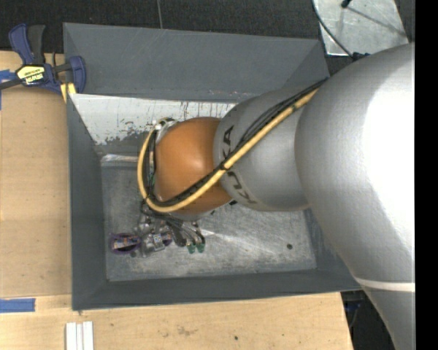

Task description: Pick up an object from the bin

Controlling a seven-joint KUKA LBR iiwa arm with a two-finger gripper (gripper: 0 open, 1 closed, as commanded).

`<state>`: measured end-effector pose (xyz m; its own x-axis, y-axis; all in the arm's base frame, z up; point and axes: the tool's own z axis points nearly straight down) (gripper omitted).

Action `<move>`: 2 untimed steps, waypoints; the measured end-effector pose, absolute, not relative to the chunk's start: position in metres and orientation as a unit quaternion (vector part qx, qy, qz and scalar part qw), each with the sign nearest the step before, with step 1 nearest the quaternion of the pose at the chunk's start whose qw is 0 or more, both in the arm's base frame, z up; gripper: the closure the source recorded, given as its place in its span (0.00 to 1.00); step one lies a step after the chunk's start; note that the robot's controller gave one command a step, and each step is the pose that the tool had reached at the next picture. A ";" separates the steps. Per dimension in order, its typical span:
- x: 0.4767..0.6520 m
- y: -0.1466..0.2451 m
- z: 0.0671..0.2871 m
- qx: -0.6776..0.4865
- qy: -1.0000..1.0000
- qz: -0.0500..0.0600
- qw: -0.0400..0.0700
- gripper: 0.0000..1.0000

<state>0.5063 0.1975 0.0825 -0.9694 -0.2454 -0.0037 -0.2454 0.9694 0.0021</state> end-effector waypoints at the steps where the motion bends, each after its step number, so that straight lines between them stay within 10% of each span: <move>1: 0.558 0.222 0.091 -0.206 0.979 0.001 0.007 1.00; 2: 0.545 0.219 0.108 -0.177 0.984 -0.001 -0.004 1.00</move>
Offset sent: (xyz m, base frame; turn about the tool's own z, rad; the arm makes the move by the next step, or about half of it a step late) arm 0.0112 0.0207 0.0952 0.0016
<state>0.5447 0.2185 0.1076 -0.9377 -0.3475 0.0084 -0.3475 0.9377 0.0002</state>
